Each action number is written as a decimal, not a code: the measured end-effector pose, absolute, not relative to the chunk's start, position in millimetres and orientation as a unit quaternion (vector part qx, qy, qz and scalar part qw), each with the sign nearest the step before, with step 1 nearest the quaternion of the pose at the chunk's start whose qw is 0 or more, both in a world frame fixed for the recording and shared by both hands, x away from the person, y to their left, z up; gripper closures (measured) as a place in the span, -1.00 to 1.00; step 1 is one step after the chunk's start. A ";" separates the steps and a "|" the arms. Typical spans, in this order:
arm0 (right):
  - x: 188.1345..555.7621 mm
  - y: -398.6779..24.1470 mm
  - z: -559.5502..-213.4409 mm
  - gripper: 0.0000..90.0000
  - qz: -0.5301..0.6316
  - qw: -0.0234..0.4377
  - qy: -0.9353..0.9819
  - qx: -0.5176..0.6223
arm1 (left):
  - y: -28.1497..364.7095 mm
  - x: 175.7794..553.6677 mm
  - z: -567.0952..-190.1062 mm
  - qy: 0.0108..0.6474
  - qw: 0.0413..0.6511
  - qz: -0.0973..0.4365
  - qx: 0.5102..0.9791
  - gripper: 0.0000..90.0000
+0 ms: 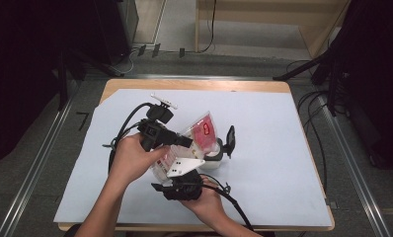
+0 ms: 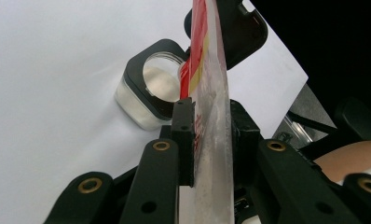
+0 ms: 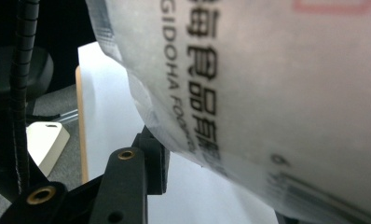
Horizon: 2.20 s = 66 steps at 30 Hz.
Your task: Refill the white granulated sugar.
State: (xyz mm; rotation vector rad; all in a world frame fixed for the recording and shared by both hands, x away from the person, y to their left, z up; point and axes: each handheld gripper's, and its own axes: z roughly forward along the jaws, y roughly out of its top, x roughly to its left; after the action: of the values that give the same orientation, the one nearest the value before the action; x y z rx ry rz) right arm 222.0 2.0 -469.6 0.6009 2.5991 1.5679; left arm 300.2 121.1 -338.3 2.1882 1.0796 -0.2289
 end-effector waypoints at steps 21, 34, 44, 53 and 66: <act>227.7 -3.2 -470.1 0.34 0.504 0.036 0.840 0.197 | 137.3 293.6 -332.1 0.400 0.369 -0.067 0.836 0.84; 240.4 -16.6 -466.6 0.30 0.516 0.039 0.825 0.227 | 153.8 291.0 -324.2 0.395 0.395 -0.063 0.827 0.84; 243.6 -21.8 -464.9 0.24 0.515 0.056 0.823 0.234 | 159.4 286.4 -317.9 0.377 0.391 -0.048 0.838 0.91; 249.8 -27.6 -466.1 0.24 0.511 0.046 0.820 0.252 | 159.4 283.7 -316.1 0.365 0.389 -0.047 0.845 0.93; 263.2 -43.5 -458.9 0.30 0.524 0.011 0.788 0.323 | 170.1 275.5 -305.5 0.332 0.402 -0.030 0.852 0.95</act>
State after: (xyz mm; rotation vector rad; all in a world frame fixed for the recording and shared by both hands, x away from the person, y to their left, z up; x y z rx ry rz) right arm 263.2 -43.5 -458.9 1.0071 2.4583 1.6349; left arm 275.5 170.1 -305.5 2.1543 0.8401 -0.0760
